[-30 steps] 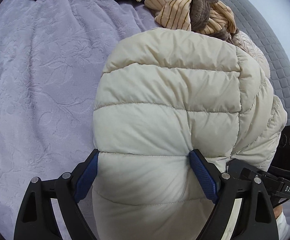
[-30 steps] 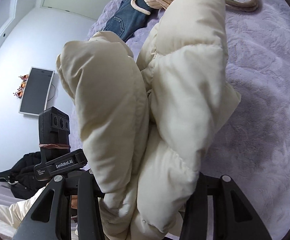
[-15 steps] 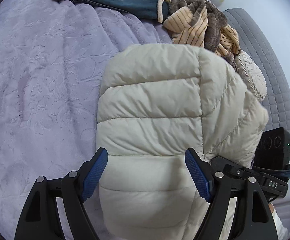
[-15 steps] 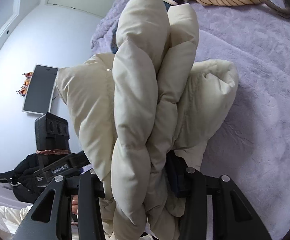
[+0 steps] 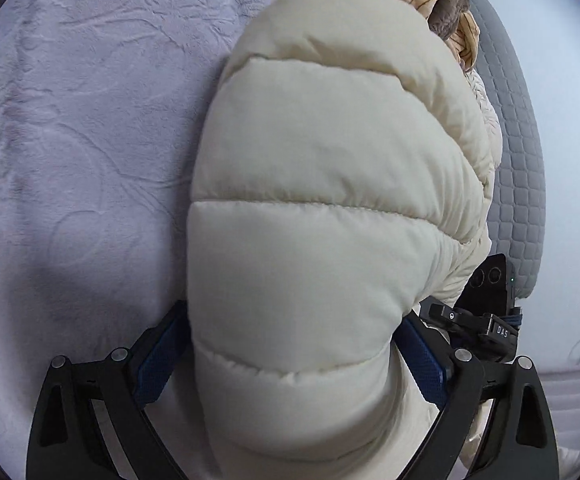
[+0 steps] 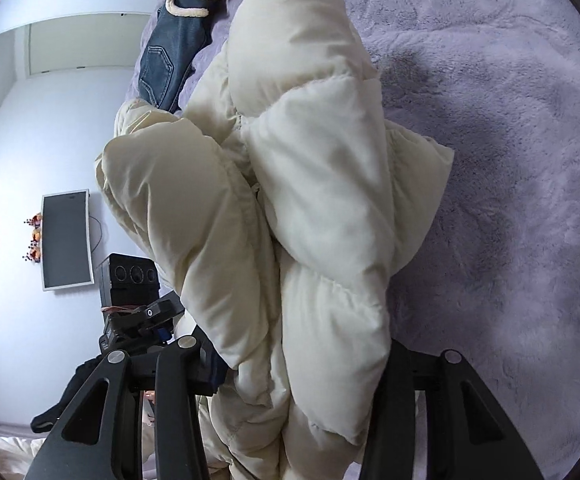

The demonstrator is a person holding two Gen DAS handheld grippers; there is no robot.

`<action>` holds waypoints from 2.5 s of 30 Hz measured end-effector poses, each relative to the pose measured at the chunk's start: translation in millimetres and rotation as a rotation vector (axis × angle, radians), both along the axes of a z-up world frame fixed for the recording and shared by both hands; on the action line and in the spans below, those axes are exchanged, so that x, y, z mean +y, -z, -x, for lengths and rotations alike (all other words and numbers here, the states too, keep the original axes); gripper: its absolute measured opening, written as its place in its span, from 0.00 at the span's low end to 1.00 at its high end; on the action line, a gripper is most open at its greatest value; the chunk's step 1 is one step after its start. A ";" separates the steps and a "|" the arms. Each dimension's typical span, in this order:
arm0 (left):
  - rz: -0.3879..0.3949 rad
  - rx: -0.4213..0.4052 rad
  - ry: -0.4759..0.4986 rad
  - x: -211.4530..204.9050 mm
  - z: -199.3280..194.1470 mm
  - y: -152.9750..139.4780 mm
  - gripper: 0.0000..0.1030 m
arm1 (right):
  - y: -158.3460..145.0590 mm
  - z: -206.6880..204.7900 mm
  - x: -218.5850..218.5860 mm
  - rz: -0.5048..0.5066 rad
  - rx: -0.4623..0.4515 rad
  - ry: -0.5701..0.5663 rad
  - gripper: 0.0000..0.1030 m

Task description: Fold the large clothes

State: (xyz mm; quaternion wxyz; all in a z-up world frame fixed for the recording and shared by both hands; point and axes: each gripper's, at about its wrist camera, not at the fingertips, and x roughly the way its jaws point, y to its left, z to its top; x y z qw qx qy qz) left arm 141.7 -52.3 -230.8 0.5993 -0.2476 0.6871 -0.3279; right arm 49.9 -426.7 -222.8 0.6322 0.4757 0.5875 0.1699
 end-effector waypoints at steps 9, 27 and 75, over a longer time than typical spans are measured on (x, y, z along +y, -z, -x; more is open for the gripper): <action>-0.009 -0.200 -0.022 10.2 -0.7 -80.3 0.75 | -26.6 -26.7 7.4 -0.143 -0.063 0.017 0.46; -0.234 -0.339 -0.264 117.0 -151.6 -92.9 0.75 | -28.5 -217.9 104.0 -0.144 -0.234 -0.181 0.46; -0.570 -0.477 -0.259 86.9 -130.2 -75.2 0.99 | -26.7 -193.4 88.2 0.541 -0.098 -0.060 0.21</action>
